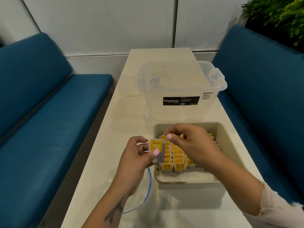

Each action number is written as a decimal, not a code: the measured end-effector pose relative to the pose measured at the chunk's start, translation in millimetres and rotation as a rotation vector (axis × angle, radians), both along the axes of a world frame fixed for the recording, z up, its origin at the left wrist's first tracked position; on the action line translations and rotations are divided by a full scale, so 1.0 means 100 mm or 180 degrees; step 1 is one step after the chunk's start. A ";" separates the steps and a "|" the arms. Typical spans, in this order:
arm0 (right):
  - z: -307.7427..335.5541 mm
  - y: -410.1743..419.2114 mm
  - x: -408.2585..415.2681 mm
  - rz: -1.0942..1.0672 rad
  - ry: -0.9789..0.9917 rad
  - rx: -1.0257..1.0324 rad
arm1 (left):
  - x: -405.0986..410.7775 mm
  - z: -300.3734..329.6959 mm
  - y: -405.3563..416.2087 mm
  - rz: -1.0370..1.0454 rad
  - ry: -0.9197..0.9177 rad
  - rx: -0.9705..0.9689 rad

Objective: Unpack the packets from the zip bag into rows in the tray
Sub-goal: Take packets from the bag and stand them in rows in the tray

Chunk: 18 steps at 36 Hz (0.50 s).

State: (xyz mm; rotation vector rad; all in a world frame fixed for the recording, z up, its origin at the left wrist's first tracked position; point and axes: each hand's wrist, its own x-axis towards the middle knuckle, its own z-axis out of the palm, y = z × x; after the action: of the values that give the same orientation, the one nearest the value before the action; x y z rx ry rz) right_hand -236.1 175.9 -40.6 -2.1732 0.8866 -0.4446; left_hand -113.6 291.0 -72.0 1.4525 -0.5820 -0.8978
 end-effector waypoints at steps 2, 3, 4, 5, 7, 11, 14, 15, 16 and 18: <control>0.07 0.03 0.04 0.0142 0.0069 0.0015 | -0.02 0.01 -0.01 -0.0036 0.0018 -0.0027; 0.10 0.04 0.05 0.0195 0.0149 -0.0005 | -0.03 0.01 -0.01 -0.0043 0.0033 -0.0044; 0.12 0.05 0.07 0.0240 0.0245 -0.0038 | -0.04 0.01 -0.01 -0.0044 0.0039 -0.0055; 0.14 0.05 0.08 0.0273 0.0337 -0.0079 | -0.05 0.01 -0.01 -0.0053 0.0036 -0.0060; 0.18 0.06 0.10 0.0309 0.0443 -0.0167 | -0.07 -0.01 -0.01 -0.0093 0.0040 -0.0073; 0.29 0.06 0.11 0.0386 0.0521 -0.0358 | -0.11 -0.06 -0.02 -0.0216 0.0006 0.0042; 0.36 0.05 0.11 0.0450 0.0656 -0.0470 | -0.15 -0.07 -0.03 -0.0257 0.0089 0.0019; 0.37 0.05 0.11 0.0459 0.0683 -0.0490 | -0.17 -0.06 -0.04 -0.0272 0.0098 -0.0001; 0.38 0.04 0.10 0.0465 0.0703 -0.0506 | -0.18 -0.06 -0.05 -0.0290 0.0103 -0.0023; 0.41 0.03 0.08 0.0474 0.0749 -0.0541 | -0.21 -0.06 -0.07 -0.0315 0.0127 -0.0069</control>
State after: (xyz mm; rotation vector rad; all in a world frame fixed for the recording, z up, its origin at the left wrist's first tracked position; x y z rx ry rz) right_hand -228.1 178.8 0.0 -2.4652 0.8279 -0.1992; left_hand -134.6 284.3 -78.4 1.3931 -0.6364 -0.9930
